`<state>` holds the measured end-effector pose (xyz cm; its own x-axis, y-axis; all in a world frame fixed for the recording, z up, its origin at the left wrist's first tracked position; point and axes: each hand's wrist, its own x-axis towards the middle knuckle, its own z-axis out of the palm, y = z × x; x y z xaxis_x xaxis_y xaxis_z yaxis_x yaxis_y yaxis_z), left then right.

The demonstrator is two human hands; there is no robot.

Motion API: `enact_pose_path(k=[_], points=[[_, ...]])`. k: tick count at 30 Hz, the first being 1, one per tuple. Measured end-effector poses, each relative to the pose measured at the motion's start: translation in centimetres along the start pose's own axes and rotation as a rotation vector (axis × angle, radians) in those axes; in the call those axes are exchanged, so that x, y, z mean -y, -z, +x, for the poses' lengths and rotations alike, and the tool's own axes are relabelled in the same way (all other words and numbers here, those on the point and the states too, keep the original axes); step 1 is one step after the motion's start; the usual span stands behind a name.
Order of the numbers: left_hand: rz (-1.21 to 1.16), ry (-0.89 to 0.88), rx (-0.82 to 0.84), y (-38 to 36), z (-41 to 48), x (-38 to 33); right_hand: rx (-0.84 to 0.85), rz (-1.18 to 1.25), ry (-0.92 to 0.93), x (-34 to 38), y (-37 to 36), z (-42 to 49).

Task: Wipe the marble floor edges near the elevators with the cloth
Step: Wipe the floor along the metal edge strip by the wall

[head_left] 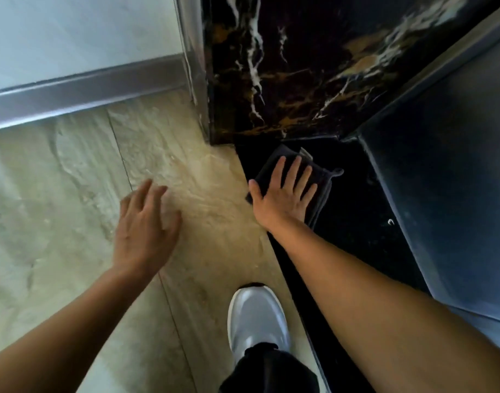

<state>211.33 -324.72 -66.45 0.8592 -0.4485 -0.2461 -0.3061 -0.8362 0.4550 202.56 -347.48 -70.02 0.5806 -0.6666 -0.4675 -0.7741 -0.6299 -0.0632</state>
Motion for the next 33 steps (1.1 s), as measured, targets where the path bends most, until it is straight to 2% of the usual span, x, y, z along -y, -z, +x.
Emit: enact_pose_path(k=[1, 3, 6, 8, 10, 11, 12, 14, 16, 18, 20, 22, 26, 28, 31, 33], points=[[0.068, 0.037, 0.006, 0.5, 0.2, 1.1, -0.028, -0.023, 0.038, 1.9, -0.5, -0.1], [0.127, 0.175, 0.022, 1.1, 0.1, 3.1, -0.070, -0.089, 0.257, 5.5, -1.7, -0.9], [0.172, 0.317, 0.052, 1.0, -0.7, 5.3, -0.005, -0.166, 0.547, 9.4, -2.5, -1.7], [0.221, 0.311, 0.063, 0.4, -1.6, 6.3, 0.046, -0.215, 0.740, 9.5, -1.8, -0.8], [0.237, 0.303, 0.078, 0.0, -1.8, 6.8, -0.005, -0.262, 0.895, 5.9, -0.7, 1.3], [0.242, 0.306, 0.089, -0.2, -1.7, 6.9, -0.044, -0.294, 0.879, 2.7, 0.2, 2.3], [0.251, 0.311, 0.099, -0.4, -1.6, 6.8, -0.093, -0.306, 0.778, -1.3, 0.9, 3.2], [0.267, 0.308, 0.113, -0.6, -1.6, 6.4, -0.175, -0.254, 0.402, -9.7, 2.5, 4.5], [0.274, 0.325, 0.102, -0.8, -1.6, 6.0, -0.128, -0.138, 0.081, -14.9, 3.7, 4.7], [0.271, 0.331, 0.093, -1.0, -1.7, 5.8, -0.101, -0.049, -0.089, -14.5, 3.2, 4.0], [0.277, 0.323, 0.086, -1.2, -1.7, 6.0, -0.136, 0.014, -0.146, -9.7, 1.4, 2.9], [0.276, 0.324, 0.099, -1.1, -1.7, 6.0, -0.129, -0.026, -0.005, -4.2, -0.1, 1.3], [0.275, 0.315, 0.109, -1.1, -1.8, 6.1, -0.015, -0.159, 0.528, 5.8, -2.5, -2.3], [0.276, 0.312, 0.102, -1.2, -1.9, 6.2, 0.061, -0.193, 0.706, 8.5, -2.9, -3.1], [0.273, 0.318, 0.105, -1.3, -1.8, 6.4, 0.055, -0.262, 0.860, 6.7, -1.6, -1.2], [0.263, 0.312, 0.121, -1.2, -1.7, 6.6, 0.006, -0.279, 0.755, 1.8, 0.3, 1.6]])
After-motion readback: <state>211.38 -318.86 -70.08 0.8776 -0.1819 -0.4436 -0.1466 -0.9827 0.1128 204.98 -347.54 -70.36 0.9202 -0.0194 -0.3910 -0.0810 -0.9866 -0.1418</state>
